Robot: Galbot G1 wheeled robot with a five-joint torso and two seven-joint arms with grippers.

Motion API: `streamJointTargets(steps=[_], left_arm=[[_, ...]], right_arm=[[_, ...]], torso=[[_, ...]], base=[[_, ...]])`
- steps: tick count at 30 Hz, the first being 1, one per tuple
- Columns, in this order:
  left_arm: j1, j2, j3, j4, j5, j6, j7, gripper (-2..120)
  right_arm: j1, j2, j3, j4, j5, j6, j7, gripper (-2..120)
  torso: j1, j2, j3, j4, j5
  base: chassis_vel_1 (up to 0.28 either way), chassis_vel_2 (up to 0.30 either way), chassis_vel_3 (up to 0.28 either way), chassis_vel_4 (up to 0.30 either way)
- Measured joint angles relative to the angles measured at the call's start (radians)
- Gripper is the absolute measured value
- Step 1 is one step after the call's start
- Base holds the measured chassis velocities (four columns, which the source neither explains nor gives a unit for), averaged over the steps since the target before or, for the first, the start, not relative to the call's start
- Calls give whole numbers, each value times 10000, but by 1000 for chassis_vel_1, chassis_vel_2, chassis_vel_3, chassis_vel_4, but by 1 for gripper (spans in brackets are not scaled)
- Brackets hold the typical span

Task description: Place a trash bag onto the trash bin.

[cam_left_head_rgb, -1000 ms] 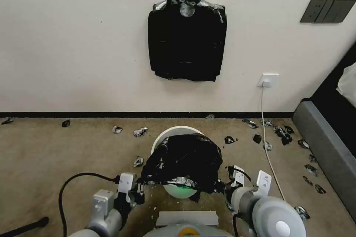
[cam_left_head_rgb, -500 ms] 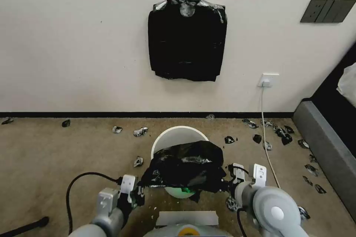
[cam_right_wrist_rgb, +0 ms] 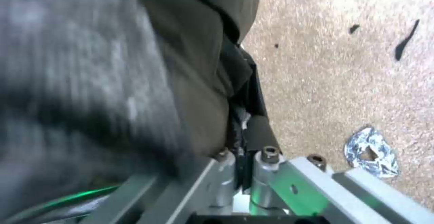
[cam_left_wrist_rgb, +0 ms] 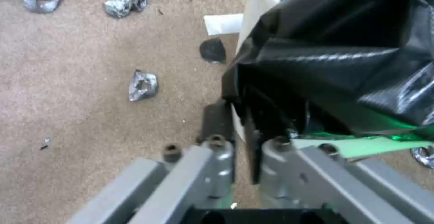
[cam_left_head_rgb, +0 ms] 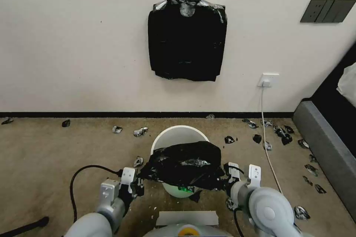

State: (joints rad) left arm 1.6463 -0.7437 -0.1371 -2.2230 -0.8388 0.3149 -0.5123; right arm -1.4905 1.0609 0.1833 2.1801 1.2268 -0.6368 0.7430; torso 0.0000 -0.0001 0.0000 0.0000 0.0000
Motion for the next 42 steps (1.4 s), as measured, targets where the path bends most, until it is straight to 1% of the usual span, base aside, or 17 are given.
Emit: streamJointTargets(steps=[2,3,5,7,11,12,14,16,18,19,23,27,33,37,39,40,42], left_arm=[[186,-41,-174,-138,0,2,-16,19],[186,-41,-174,-138,0,2,-16,19],[370,-123,-324,-227,7,-87,-36,30],[441,-136,-373,-263,9,-103,-37,31],[849,-143,-626,-434,113,-66,15,54],[849,-143,-626,-434,113,-66,15,54],[1034,-118,-777,-499,193,-13,80,64],[1102,-108,-844,-522,230,-1,100,67],[1254,-90,-999,-587,346,8,167,77],[1254,-90,-999,-587,346,8,167,77],[1819,-39,-1458,-877,911,-185,596,97],[2239,-12,-1747,-1023,1426,-282,1001,99],[2533,-49,-2044,-1100,1830,-337,1196,100],[2904,-132,-2535,-1226,1939,-525,1439,100],[3255,-279,-2868,-1299,2112,-707,1753,100],[3255,-279,-2868,-1299,2112,-707,1753,100],[3575,-495,-3149,-1307,2534,-917,2078,100]], right_arm=[[-205,-100,42,262,-71,121,-15,10],[-205,-100,42,262,-71,121,-15,10],[-393,-177,78,505,-90,179,-5,24],[-441,-190,100,560,-90,186,0,27],[-626,-188,271,765,-44,190,30,47],[-626,-188,271,765,-44,190,30,47],[-823,-223,282,873,-38,181,31,58],[-906,-240,275,917,-57,175,31,61],[-1046,-256,257,1007,-133,167,31,71],[-1046,-256,257,1007,-133,167,31,71],[-1302,-426,304,1338,-189,124,32,89],[-1519,-593,399,1586,-191,114,27,99],[-1778,-744,567,1902,-234,108,20,100],[-2044,-877,776,2185,-272,104,-34,100],[-2326,-974,1029,2365,-611,104,-791,100],[-2326,-974,1029,2365,-611,104,-791,100],[-2628,-1096,1288,2460,-1365,127,-1977,100]], torso=[[0,0,0,0,0],[0,0,0,0,0],[0,0,0,0,-1],[0,0,0,0,-1],[-1,0,0,0,0],[-1,0,0,0,0],[0,0,0,0,0],[-1,0,-1,0,0],[0,0,-1,0,0],[0,0,-1,0,0],[0,0,-1,0,0],[0,0,-1,1,0],[-1,0,-1,0,0],[-1,0,-1,-1,0],[0,0,-1,0,1],[0,0,-1,0,1],[-1,0,-1,0,-1]], base=[[0,0,0,0],[0,0,0,0],[0,0,0,0],[0,0,0,0],[0,0,0,0],[0,0,0,0],[0,0,0,0],[0,0,0,0],[0,0,0,0],[0,0,0,0],[0,0,0,0],[0,0,0,0],[0,0,0,0],[0,0,0,0],[0,0,0,0],[0,0,0,0],[0,0,0,0]])
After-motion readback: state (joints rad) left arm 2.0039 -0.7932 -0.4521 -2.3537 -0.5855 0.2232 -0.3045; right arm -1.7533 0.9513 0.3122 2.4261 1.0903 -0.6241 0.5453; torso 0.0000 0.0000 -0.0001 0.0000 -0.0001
